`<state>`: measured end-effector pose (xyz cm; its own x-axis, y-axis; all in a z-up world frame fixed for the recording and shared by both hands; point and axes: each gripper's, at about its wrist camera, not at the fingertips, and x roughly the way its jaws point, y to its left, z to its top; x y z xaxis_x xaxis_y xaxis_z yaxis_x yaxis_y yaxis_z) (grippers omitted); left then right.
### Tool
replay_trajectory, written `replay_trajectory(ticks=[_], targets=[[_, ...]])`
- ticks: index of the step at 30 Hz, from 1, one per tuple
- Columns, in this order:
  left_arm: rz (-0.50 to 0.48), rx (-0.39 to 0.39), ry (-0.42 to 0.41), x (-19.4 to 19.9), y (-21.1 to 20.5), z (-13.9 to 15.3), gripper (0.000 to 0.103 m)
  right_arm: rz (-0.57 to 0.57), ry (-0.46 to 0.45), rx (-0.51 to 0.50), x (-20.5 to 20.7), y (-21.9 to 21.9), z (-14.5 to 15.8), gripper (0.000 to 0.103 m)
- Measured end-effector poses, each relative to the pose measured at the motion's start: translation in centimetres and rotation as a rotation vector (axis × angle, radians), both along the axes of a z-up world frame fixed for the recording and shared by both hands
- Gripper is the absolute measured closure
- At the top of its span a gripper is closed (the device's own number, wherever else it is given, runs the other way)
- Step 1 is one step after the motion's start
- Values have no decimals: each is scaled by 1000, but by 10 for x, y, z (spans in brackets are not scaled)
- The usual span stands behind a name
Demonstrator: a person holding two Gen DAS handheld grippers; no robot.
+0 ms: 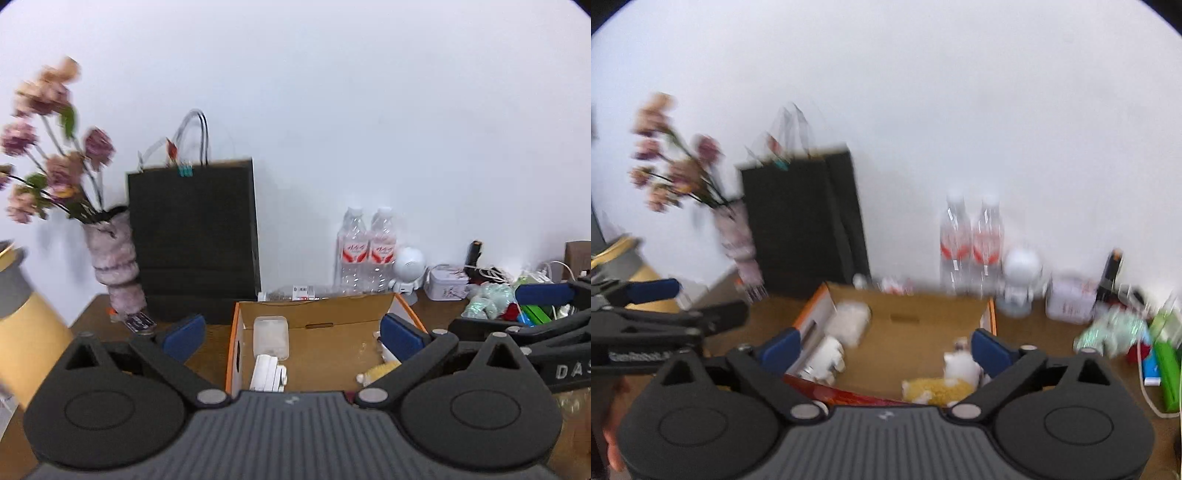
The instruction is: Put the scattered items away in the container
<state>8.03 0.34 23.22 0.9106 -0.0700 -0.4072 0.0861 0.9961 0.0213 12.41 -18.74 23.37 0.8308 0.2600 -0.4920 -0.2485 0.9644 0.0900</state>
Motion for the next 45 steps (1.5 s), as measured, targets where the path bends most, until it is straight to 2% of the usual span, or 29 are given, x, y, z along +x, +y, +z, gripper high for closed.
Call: replay_trajectory(ticks=[2, 4, 5, 7, 9, 10, 12, 14, 18, 20, 22, 28, 37, 45], targets=[[3, -9, -43, -40, 2, -29, 0, 8, -100, 1, -45, 4, -19, 0], [21, -22, -61, -76, 4, -69, 0, 17, -152, 8, -84, 6, -54, 0], [35, -19, -59, -93, 5, -91, 0, 32, -142, 31, -100, 5, -77, 0], [41, -31, -46, -118, 8, -127, 0, 66, -35, 117, -121, 2, -123, 0], [39, -77, 0, -133, 13, -154, 0, 63, 69, 209, -140, -2, -162, 0], [30, -78, 29, -137, 14, -164, 0, 37, 82, 228, -150, -4, -176, 0], [22, -71, 63, -139, 15, -178, 0, -37, 63, 184, -165, -2, -193, 0], [45, -60, 104, -138, 16, -189, 0, -74, 81, 104, -171, 4, -205, 0], [56, -103, 195, -140, 23, -209, 0, -100, 160, -16, -171, 19, -224, 0], [64, -99, 200, -146, 24, -217, 0, -105, 177, -44, -170, 22, -234, 0], [62, -88, 197, -146, 21, -222, 0, -111, 176, -50, -170, 22, -235, 0], [68, -49, 259, -141, 18, -234, 0, -160, 181, -90, -169, 24, -240, 0], [78, 0, 271, -138, 16, -235, 0, -177, 174, -96, -168, 25, -242, 0], [80, -1, 271, -139, 16, -235, 0, -177, 174, -96, -168, 25, -242, 0]])
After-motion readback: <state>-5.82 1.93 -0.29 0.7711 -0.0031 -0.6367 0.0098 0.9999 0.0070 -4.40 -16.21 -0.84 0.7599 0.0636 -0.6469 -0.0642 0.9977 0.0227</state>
